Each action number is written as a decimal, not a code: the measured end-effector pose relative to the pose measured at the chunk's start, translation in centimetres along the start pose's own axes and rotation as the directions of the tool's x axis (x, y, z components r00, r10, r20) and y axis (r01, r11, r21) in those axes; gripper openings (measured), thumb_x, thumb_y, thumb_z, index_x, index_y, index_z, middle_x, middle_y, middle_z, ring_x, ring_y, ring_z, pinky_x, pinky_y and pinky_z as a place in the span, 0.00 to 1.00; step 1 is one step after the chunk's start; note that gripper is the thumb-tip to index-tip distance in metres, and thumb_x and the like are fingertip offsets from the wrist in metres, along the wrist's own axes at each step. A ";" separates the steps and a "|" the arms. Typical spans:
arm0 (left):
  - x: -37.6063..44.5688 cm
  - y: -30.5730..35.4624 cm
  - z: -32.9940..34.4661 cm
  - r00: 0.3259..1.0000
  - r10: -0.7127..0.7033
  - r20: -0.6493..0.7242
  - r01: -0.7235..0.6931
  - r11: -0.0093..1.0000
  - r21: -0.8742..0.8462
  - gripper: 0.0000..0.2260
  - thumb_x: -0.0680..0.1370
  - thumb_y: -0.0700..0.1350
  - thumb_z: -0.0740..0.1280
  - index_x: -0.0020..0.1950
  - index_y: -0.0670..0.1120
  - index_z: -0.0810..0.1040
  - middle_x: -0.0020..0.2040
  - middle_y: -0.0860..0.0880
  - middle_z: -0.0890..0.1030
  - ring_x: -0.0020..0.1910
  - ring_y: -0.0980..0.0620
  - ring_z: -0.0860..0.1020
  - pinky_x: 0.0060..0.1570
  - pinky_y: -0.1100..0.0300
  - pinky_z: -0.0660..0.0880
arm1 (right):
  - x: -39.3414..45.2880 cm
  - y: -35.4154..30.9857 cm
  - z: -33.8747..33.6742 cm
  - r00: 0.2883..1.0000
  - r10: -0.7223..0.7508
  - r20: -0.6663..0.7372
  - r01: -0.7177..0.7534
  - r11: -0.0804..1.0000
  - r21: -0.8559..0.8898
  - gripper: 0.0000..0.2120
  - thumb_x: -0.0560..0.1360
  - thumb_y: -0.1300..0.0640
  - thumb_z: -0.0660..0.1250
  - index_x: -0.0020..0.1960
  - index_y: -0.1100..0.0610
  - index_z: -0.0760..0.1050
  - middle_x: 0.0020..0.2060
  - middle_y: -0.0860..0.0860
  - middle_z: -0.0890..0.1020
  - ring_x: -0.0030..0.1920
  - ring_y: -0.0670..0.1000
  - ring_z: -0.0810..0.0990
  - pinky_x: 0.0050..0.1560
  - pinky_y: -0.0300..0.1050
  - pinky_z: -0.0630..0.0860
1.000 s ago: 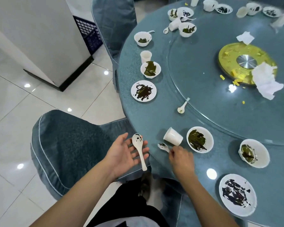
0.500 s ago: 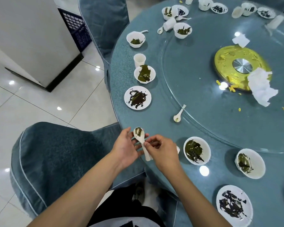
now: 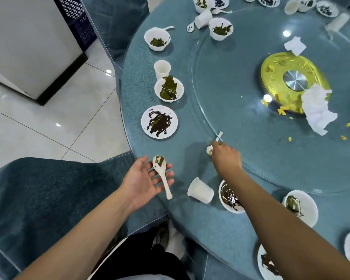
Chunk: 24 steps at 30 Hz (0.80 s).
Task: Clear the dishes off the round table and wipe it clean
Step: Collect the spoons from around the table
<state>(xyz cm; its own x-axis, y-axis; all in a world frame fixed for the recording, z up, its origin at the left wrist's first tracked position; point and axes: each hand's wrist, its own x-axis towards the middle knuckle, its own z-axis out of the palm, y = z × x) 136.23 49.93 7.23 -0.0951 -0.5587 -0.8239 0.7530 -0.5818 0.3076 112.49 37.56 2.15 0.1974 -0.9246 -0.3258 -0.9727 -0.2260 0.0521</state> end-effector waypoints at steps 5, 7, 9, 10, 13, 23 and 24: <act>-0.1 -0.3 -0.7 1.000 -0.015 -0.010 0.015 1.000 0.007 0.26 0.84 0.56 0.56 0.72 0.38 0.73 0.59 0.37 0.82 0.54 0.39 0.81 0.55 0.43 0.79 | 1.1 -0.3 1.0 0.997 -0.054 0.056 0.066 0.967 -0.248 0.22 0.79 0.66 0.59 0.72 0.58 0.63 0.57 0.53 0.80 0.53 0.55 0.84 0.39 0.46 0.71; -0.2 -0.5 -0.8 1.000 -0.016 -0.023 0.016 1.000 0.010 0.26 0.84 0.55 0.56 0.72 0.38 0.73 0.59 0.37 0.83 0.54 0.39 0.81 0.54 0.44 0.79 | 1.1 -0.5 1.0 0.997 -0.035 0.067 0.051 0.964 -0.260 0.18 0.79 0.66 0.60 0.67 0.57 0.69 0.57 0.52 0.81 0.53 0.54 0.84 0.40 0.46 0.73; -0.5 -0.6 -1.0 0.999 -0.013 -0.036 0.014 1.000 0.007 0.25 0.84 0.55 0.56 0.72 0.37 0.73 0.59 0.37 0.83 0.54 0.39 0.81 0.55 0.43 0.79 | 1.0 -0.7 0.8 0.998 -0.029 0.061 0.043 0.971 -0.233 0.14 0.78 0.66 0.61 0.61 0.56 0.73 0.55 0.51 0.81 0.53 0.55 0.84 0.41 0.45 0.72; -0.6 -0.7 -1.0 0.999 -0.009 -0.042 0.009 1.000 0.004 0.25 0.84 0.55 0.56 0.72 0.37 0.73 0.59 0.37 0.82 0.54 0.39 0.81 0.56 0.43 0.78 | 0.8 -0.8 0.8 0.998 -0.027 0.057 0.039 0.976 -0.213 0.13 0.78 0.66 0.62 0.59 0.55 0.74 0.55 0.51 0.81 0.54 0.55 0.84 0.41 0.45 0.71; -1.2 -1.0 -1.2 0.999 0.003 -0.051 -0.003 1.000 -0.001 0.25 0.84 0.55 0.56 0.71 0.37 0.74 0.59 0.37 0.82 0.53 0.39 0.81 0.57 0.43 0.78 | -0.1 -1.5 0.8 1.000 -0.027 0.010 0.029 0.987 -0.159 0.12 0.77 0.66 0.62 0.55 0.54 0.77 0.54 0.52 0.80 0.54 0.55 0.82 0.46 0.46 0.73; -6.5 -1.9 -2.4 0.994 0.104 -0.036 -0.105 0.993 -0.052 0.25 0.84 0.55 0.56 0.71 0.38 0.74 0.59 0.37 0.83 0.53 0.39 0.81 0.54 0.44 0.79 | -6.5 -6.9 -3.7 0.920 -0.010 -0.391 0.149 0.933 0.326 0.04 0.76 0.62 0.68 0.48 0.58 0.82 0.40 0.58 0.81 0.42 0.63 0.79 0.45 0.55 0.73; -7.1 -2.1 -2.9 0.992 0.117 -0.039 -0.120 0.991 -0.063 0.25 0.84 0.55 0.56 0.71 0.38 0.74 0.58 0.37 0.83 0.53 0.39 0.81 0.54 0.43 0.79 | -7.8 -8.2 -4.4 0.932 -0.035 -0.361 0.192 0.892 0.410 0.06 0.78 0.60 0.67 0.51 0.57 0.82 0.42 0.58 0.82 0.44 0.63 0.79 0.47 0.55 0.73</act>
<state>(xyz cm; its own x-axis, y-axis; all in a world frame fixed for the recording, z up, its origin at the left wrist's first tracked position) 137.19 56.83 11.10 0.0194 -0.5996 -0.8001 0.7984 -0.4724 0.3734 119.44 45.26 8.45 0.2621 -0.9644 0.0350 -0.8793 -0.2536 -0.4032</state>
